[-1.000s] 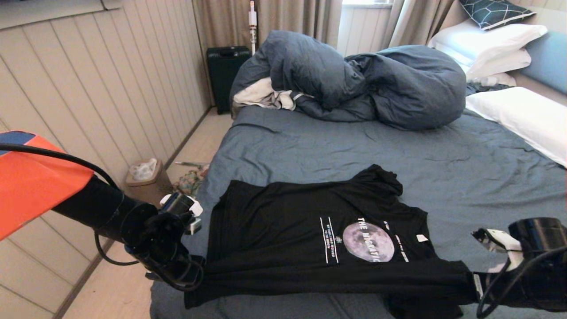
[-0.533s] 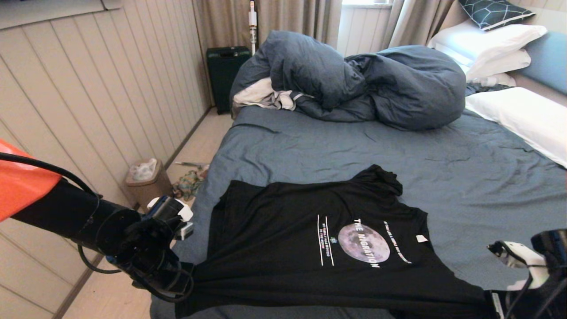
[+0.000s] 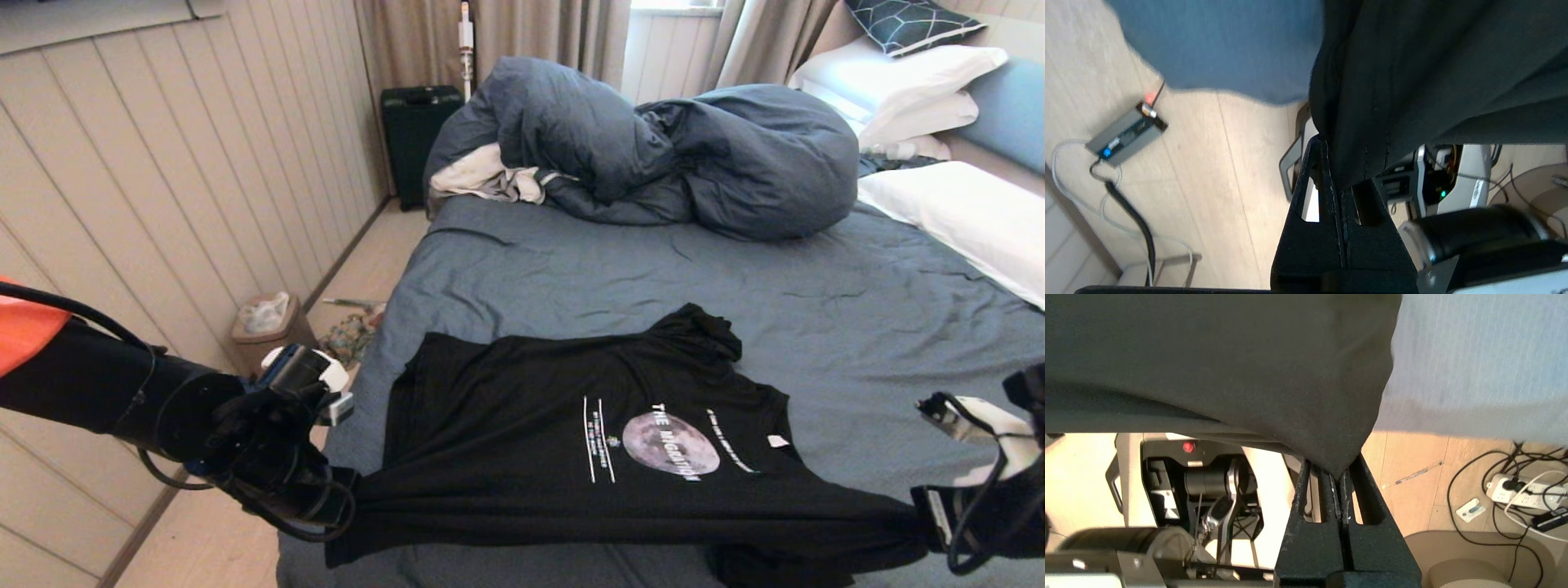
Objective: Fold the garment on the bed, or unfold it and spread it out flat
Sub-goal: Fold the black T-shirt
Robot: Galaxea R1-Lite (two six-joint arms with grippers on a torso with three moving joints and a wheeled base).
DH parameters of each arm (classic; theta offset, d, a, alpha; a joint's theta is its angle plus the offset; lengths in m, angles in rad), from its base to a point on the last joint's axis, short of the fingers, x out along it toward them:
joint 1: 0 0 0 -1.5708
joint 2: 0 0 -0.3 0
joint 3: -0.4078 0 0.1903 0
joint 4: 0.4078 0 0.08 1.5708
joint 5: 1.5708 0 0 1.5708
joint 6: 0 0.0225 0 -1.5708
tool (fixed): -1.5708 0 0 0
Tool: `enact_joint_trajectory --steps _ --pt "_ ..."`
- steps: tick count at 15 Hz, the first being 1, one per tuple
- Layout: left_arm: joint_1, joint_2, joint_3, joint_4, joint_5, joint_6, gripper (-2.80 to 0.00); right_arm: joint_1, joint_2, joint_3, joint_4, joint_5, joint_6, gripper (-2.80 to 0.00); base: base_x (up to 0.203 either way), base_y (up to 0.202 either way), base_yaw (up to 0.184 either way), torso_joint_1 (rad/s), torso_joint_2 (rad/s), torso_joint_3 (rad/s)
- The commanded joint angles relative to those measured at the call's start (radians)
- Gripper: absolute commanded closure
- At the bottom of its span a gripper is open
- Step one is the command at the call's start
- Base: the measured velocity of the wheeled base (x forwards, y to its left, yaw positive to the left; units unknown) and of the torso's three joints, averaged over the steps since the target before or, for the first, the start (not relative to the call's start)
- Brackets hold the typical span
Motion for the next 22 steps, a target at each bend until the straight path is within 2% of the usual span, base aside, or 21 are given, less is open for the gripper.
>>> enact_joint_trajectory --steps 1,7,9,11,19,20,21,22 --pt "0.000 0.040 -0.033 0.002 -0.001 -0.002 0.00 0.003 0.086 -0.045 0.003 0.002 0.001 0.00 0.000 0.000 0.000 0.000 0.00 0.000" --pt "0.009 0.228 -0.170 0.003 0.000 0.003 0.00 0.028 0.368 -0.200 -0.017 -0.010 0.032 0.00 0.000 0.000 0.000 0.000 0.00 0.000" --pt "0.010 0.279 -0.218 0.004 0.000 0.000 0.00 0.033 0.445 -0.210 -0.107 -0.043 0.033 0.00 0.000 0.000 0.000 0.000 0.00 0.000" --pt "0.022 0.314 -0.258 0.003 0.001 -0.002 0.00 0.044 0.510 -0.211 -0.202 -0.108 0.034 0.00 0.000 0.000 0.000 0.000 0.00 0.000" --pt "0.078 0.405 -0.385 0.005 0.002 -0.007 0.00 0.073 0.594 -0.305 -0.225 -0.125 0.074 0.00 0.000 0.000 0.000 0.000 0.00 0.000" --pt "0.078 0.405 -0.385 0.005 0.002 -0.008 -2.80 0.074 0.588 -0.305 -0.225 -0.123 0.083 -1.91 0.000 0.000 0.000 0.000 0.00 0.000" --pt "0.078 0.400 -0.380 -0.002 0.003 -0.011 -2.80 0.076 0.586 -0.301 -0.227 -0.121 0.084 -2.80 0.000 0.000 0.000 0.000 0.00 0.000" --pt "0.078 0.387 -0.379 0.005 0.003 -0.011 -2.80 0.076 0.584 -0.296 -0.227 -0.115 0.084 -2.80 0.000 0.000 0.000 0.000 0.00 0.000"
